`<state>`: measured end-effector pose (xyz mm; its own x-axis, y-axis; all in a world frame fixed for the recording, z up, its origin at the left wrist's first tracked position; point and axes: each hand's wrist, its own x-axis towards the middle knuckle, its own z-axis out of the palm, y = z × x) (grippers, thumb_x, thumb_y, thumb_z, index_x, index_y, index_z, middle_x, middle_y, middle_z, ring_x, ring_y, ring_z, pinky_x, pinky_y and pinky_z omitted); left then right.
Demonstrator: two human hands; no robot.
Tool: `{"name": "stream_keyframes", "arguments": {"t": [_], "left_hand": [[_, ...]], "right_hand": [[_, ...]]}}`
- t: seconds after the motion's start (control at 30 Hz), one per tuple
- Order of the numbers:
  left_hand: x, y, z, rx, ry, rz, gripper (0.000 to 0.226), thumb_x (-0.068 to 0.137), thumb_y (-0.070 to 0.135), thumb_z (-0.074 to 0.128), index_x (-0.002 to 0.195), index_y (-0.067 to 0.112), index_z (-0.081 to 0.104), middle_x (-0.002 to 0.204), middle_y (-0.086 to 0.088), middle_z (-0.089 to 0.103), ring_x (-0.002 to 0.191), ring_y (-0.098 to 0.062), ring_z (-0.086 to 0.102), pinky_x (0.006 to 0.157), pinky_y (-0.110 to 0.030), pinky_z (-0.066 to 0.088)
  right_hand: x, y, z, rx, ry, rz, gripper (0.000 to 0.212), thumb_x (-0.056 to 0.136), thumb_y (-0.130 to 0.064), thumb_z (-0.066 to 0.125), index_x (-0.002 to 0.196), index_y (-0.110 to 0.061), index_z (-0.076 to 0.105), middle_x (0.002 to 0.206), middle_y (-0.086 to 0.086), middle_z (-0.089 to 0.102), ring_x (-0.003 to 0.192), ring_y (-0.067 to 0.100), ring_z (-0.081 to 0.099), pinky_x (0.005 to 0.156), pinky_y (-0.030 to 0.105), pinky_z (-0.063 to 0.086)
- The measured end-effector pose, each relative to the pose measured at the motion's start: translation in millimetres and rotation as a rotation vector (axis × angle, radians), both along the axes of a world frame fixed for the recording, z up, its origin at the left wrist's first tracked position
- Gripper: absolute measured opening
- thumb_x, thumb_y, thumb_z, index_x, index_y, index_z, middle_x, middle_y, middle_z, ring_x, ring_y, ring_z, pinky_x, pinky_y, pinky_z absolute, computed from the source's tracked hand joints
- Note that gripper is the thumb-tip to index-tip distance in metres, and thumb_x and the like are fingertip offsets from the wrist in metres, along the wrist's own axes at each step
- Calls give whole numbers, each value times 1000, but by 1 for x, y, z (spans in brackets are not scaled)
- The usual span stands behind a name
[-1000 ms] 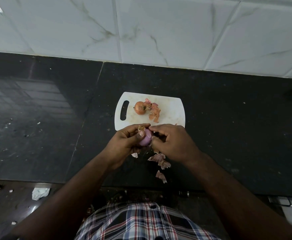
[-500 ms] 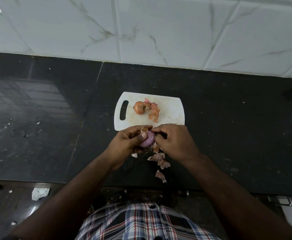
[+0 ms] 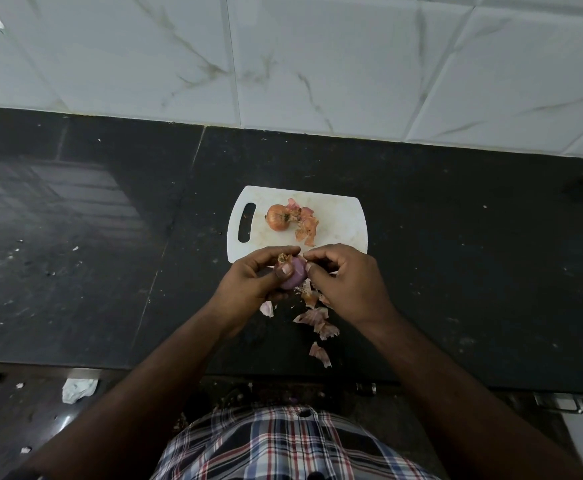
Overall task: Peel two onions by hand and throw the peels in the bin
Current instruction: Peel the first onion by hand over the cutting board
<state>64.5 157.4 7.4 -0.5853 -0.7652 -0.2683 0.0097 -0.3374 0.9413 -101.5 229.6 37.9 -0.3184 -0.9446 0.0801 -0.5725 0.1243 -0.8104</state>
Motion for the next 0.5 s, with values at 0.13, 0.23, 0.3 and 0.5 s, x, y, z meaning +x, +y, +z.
{"name": "stream_keyframes", "arguments": {"t": [0.13, 0.23, 0.3, 0.5], "left_hand": [[0, 0, 0, -24, 7, -21, 37, 84, 21, 70, 120, 16, 69, 115, -15, 71, 99, -31, 69, 88, -47, 59], [0, 0, 0, 18, 70, -8, 37, 85, 16, 66, 122, 11, 67, 112, -12, 72, 93, -23, 69, 77, -33, 60], [1, 0, 2, 51, 105, 3, 35, 85, 15, 65, 121, 13, 66, 110, -8, 71, 89, -19, 69, 72, -28, 59], [2, -3, 1, 48, 92, 4, 36, 84, 11, 68, 119, 16, 68, 108, -10, 74, 92, -22, 71, 72, -26, 58]], "right_hand": [[6, -1, 0, 20, -22, -28, 27, 88, -27, 72, 114, -19, 70, 85, -10, 68, 79, 5, 65, 70, 25, 57], [6, -3, -4, 42, -55, -87, 26, 88, -22, 70, 114, -21, 67, 79, -9, 64, 74, 11, 64, 70, 35, 59], [2, -3, -9, 65, -105, -137, 26, 87, -14, 67, 112, -23, 67, 80, -8, 66, 74, 14, 66, 72, 43, 60], [0, -3, -6, 40, -243, -85, 24, 88, -19, 73, 111, -24, 69, 94, -10, 72, 89, 5, 70, 80, 36, 61]]}}
